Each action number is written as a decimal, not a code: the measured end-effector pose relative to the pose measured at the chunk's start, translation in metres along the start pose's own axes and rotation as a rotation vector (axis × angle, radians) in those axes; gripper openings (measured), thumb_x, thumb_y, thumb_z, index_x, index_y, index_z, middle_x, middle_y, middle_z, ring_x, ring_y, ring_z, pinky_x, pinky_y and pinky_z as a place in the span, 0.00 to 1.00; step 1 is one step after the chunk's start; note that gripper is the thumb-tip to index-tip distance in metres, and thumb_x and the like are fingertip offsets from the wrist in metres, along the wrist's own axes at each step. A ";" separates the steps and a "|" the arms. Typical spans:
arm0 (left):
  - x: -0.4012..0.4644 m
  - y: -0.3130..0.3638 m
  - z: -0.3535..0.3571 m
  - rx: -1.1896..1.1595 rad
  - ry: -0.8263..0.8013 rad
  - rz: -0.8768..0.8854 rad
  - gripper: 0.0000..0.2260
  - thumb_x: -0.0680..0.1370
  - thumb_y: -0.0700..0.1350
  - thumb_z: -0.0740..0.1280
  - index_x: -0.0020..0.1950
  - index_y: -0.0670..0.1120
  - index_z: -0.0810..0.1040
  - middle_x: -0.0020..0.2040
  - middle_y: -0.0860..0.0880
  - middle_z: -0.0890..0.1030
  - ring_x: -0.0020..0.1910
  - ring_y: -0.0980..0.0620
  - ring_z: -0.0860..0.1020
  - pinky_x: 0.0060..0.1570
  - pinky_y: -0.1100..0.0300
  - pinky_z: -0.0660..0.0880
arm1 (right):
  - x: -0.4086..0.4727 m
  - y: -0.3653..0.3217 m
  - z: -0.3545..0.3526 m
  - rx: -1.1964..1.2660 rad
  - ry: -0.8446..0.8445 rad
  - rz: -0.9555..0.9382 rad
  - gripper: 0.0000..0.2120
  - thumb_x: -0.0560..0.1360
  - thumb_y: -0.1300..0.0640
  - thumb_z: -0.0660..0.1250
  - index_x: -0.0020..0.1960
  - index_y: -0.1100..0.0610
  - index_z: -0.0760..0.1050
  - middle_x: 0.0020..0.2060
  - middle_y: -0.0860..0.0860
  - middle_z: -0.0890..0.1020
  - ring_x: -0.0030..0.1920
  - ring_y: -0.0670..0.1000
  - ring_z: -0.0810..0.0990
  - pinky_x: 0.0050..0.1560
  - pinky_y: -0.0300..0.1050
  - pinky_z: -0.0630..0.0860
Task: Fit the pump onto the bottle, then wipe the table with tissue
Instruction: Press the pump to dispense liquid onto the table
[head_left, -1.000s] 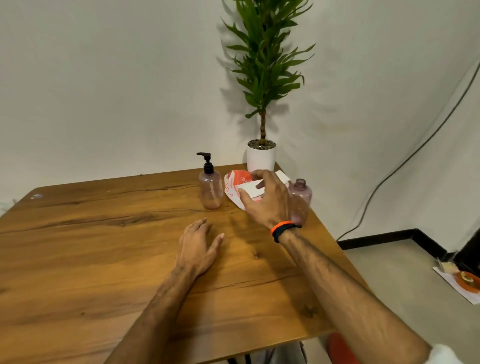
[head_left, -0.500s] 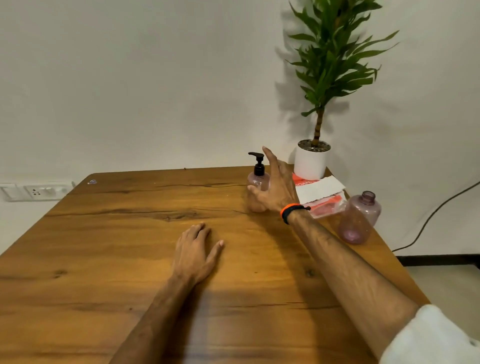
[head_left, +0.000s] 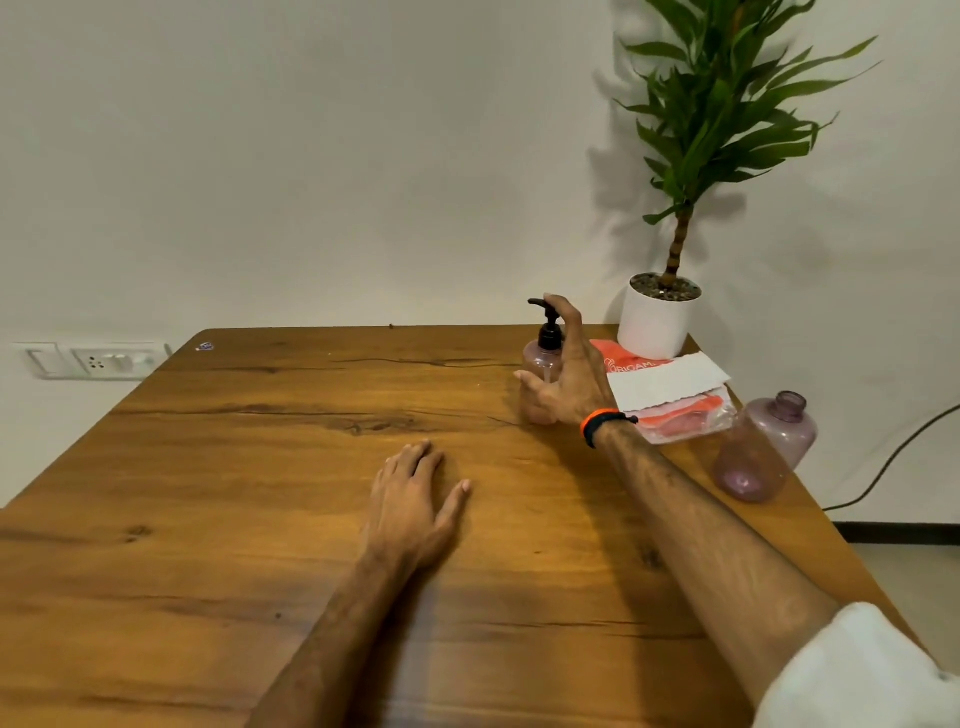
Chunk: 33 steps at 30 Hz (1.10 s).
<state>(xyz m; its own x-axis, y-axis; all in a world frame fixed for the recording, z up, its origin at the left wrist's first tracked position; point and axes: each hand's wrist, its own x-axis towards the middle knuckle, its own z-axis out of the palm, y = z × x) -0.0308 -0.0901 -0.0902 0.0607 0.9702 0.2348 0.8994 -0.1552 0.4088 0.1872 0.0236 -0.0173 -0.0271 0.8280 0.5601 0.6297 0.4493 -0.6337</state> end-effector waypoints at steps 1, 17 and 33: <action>0.000 0.001 0.000 -0.006 -0.004 -0.002 0.31 0.75 0.65 0.54 0.72 0.49 0.70 0.75 0.49 0.66 0.75 0.49 0.61 0.74 0.52 0.56 | -0.002 -0.001 -0.002 0.005 -0.004 -0.016 0.46 0.64 0.56 0.77 0.72 0.37 0.53 0.57 0.50 0.75 0.53 0.51 0.78 0.51 0.49 0.80; -0.003 0.004 -0.007 0.029 -0.037 -0.026 0.26 0.78 0.61 0.59 0.70 0.47 0.71 0.73 0.47 0.69 0.73 0.47 0.65 0.73 0.49 0.62 | -0.098 -0.040 -0.025 0.134 -0.123 -0.137 0.47 0.64 0.48 0.76 0.74 0.37 0.53 0.62 0.43 0.76 0.58 0.43 0.78 0.58 0.40 0.76; -0.033 -0.032 -0.039 0.038 -0.020 -0.055 0.25 0.80 0.56 0.61 0.71 0.43 0.70 0.74 0.43 0.68 0.74 0.45 0.64 0.73 0.52 0.60 | -0.098 -0.047 -0.044 0.030 -0.192 -0.225 0.45 0.65 0.46 0.75 0.73 0.38 0.52 0.57 0.50 0.76 0.52 0.50 0.79 0.49 0.43 0.77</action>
<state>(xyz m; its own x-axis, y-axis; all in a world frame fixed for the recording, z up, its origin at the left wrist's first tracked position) -0.0782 -0.1246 -0.0766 0.0191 0.9806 0.1952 0.9174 -0.0948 0.3864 0.1945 -0.0938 -0.0188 -0.3115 0.7537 0.5787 0.5682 0.6358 -0.5224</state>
